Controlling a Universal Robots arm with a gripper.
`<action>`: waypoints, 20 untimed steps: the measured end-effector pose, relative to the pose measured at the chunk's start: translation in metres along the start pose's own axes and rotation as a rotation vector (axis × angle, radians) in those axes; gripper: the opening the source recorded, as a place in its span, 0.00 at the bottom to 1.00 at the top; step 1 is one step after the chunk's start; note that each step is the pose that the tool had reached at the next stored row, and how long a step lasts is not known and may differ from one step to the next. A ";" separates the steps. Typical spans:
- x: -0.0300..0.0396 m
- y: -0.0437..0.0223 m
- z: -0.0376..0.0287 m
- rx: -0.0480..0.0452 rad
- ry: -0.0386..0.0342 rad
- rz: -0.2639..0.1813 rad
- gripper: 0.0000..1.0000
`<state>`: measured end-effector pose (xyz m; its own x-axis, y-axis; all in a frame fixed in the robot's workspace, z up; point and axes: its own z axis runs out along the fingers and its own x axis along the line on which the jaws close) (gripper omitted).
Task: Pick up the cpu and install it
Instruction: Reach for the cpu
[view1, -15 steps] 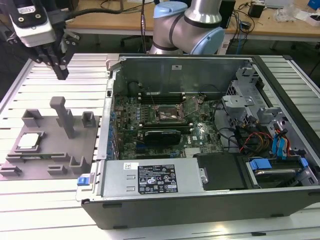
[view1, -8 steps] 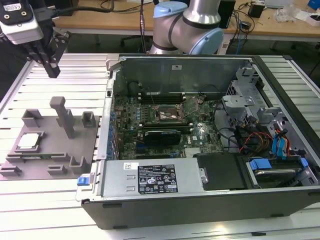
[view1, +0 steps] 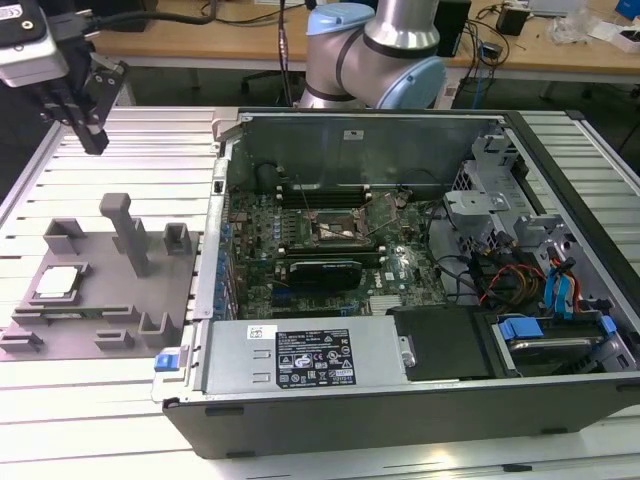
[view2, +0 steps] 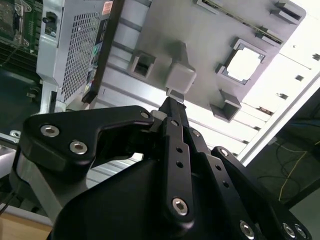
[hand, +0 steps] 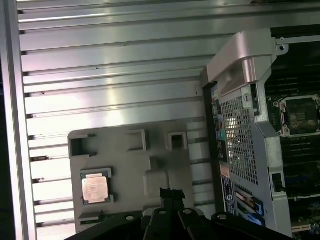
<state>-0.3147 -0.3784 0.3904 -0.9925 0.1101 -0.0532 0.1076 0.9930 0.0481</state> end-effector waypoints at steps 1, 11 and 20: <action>0.0054 -0.0005 -0.0002 0.0000 -0.0008 0.000 0.11; 0.0392 -0.0084 0.0207 0.0001 -0.0007 0.003 0.11; 0.0405 -0.0099 0.0289 0.0014 0.0083 0.008 0.11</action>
<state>-0.3543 -0.3826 0.3589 -0.9920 0.1178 -0.0446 0.1157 0.9922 0.0471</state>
